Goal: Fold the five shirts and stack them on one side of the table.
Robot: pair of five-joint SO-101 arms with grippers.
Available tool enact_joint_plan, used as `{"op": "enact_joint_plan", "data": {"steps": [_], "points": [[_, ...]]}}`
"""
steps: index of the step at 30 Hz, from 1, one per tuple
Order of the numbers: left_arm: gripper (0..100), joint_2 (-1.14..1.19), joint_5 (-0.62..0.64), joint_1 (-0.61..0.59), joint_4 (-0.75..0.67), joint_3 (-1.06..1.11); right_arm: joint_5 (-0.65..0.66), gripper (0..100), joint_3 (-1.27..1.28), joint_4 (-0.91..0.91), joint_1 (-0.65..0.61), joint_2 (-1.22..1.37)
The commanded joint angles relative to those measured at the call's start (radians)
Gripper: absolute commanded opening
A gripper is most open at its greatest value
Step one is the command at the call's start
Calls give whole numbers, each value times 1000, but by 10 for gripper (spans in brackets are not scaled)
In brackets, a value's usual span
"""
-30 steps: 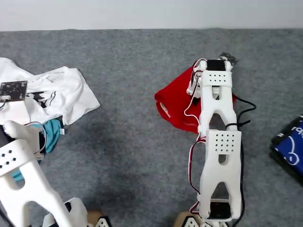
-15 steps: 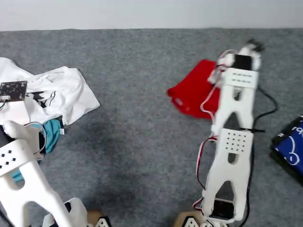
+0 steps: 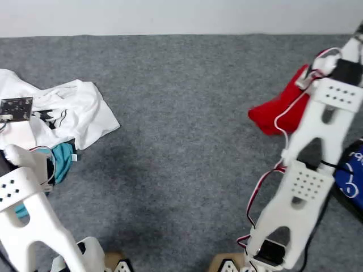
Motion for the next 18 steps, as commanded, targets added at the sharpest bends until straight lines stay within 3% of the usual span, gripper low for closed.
{"op": "enact_joint_plan", "data": {"steps": [1, 7, 18], "points": [[3, -26, 8, 5, 23, -2, 40, 9, 117, 38, 51, -205], [3, -26, 8, 6, 23, -2, 101, 9, 261, 35, 148, -297], [3, -26, 8, 6, 23, -2, 206, 9, 265, 35, 354, -295]]}}
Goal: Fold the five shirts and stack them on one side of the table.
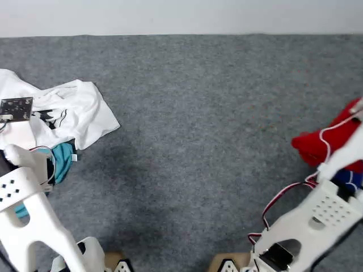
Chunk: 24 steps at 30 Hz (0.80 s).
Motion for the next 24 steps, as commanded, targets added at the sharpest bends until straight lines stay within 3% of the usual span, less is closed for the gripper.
{"op": "enact_joint_plan", "data": {"steps": [1, 24], "points": [[3, -26, 8, 6, 23, -2, 29, 9, -8, 35, 47, -88], [3, -26, 8, 6, 23, -1, 107, 12, -8, -28, 226, -30]]}}
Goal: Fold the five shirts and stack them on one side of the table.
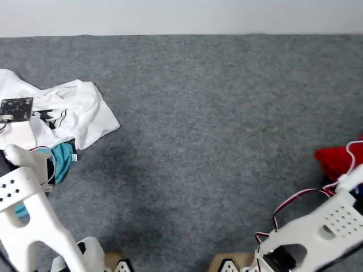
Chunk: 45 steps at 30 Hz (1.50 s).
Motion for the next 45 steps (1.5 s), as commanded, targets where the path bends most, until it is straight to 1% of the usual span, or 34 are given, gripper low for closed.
{"op": "enact_joint_plan", "data": {"steps": [1, 12, 14, 18, 20, 22, 25, 28, 32, 35, 38, 41, 45], "points": [[3, -26, 8, 6, 23, -4, 12, 13, -8, -33, 45, -8], [3, -26, 8, 6, 23, -4, 140, 26, -11, -186, 162, 268], [3, -26, 8, 6, 23, -4, 146, 76, -12, -188, 176, 295], [3, -26, 8, 6, 23, 1, 140, 226, -61, -153, 206, 294], [3, -26, 8, 6, 23, 19, 140, 262, -126, -108, 211, 275], [3, -26, 6, 6, 23, 45, 140, 266, -203, -56, 209, 255], [3, -26, 6, 6, 23, 53, 138, 266, -336, 30, 203, 226], [3, -26, 6, 6, 23, 36, 138, 258, -428, 44, 199, 203], [3, -26, 6, 6, 23, 25, 138, 223, -443, 41, 185, 199], [3, -26, 6, 6, 23, 27, 143, 172, -405, 38, 163, 248], [3, -26, 5, 6, 23, 27, 144, 92, -385, -19, 159, 344], [3, -26, 3, 6, 23, 27, 146, 13, -390, -87, 185, 446], [3, -26, 2, 6, 23, 27, 147, 19, -391, -154, 234, 515]]}}
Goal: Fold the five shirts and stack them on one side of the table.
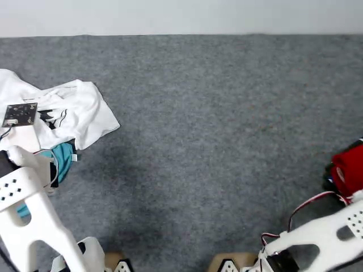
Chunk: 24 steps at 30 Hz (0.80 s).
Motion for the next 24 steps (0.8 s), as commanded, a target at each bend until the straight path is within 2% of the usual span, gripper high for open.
{"op": "enact_joint_plan", "data": {"steps": [1, 5, 10, 13, 24], "points": [[3, -26, 2, 6, 23, -33, 11, 19, -9, -50, 41, 4], [3, -26, 2, 6, 23, -31, 9, 18, -54, 2, 27, -13], [3, -26, 2, 6, 23, -30, 3, 18, -193, 142, -62, -48], [3, -26, 0, 6, 23, -33, 5, 18, -261, 154, -96, -73], [3, -28, 0, 5, 23, -35, 9, 19, -147, 154, -124, -168]]}}
